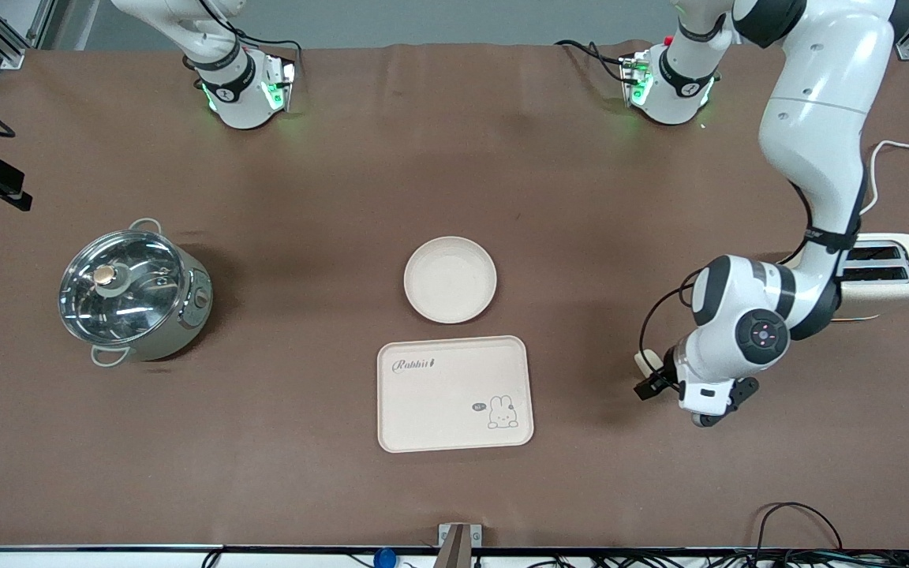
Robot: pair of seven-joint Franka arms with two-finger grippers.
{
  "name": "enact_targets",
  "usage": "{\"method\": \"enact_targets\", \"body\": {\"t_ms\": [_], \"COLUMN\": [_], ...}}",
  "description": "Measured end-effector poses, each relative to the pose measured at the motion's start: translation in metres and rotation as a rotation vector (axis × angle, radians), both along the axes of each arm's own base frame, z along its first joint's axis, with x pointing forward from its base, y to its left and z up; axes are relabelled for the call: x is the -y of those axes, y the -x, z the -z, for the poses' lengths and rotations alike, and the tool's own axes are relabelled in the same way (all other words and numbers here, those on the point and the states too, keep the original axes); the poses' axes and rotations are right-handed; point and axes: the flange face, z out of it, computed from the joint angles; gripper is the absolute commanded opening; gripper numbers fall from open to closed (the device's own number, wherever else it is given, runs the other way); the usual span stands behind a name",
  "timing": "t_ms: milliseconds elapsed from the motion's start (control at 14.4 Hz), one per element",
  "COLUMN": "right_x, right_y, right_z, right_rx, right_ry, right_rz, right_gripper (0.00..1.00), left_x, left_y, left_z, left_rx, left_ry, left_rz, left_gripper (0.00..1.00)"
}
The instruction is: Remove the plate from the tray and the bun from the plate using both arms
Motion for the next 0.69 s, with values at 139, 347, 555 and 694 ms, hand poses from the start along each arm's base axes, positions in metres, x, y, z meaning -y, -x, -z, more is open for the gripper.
{"method": "enact_targets", "body": {"t_ms": [139, 347, 555, 694], "right_x": [0.000, 0.001, 0.001, 0.001], "right_y": [0.000, 0.002, 0.003, 0.003], "right_z": [0.000, 0.002, 0.003, 0.003], "right_rx": [-0.001, -0.015, -0.025, -0.027], "right_ry": [0.000, -0.001, -0.002, -0.004], "right_rz": [0.000, 0.003, 0.004, 0.004], "right_gripper": [1.00, 1.00, 1.00, 1.00], "left_x": [-0.008, -0.045, -0.071, -0.071], "left_y": [-0.004, 0.008, 0.039, 0.068], "left_z": [-0.067, -0.162, -0.244, -0.293], "left_rx": [0.033, 0.042, 0.022, 0.005], "left_ry": [-0.033, -0.078, -0.117, -0.129], "left_rz": [0.106, 0.246, 0.339, 0.396], "left_gripper": [1.00, 1.00, 1.00, 1.00]}}
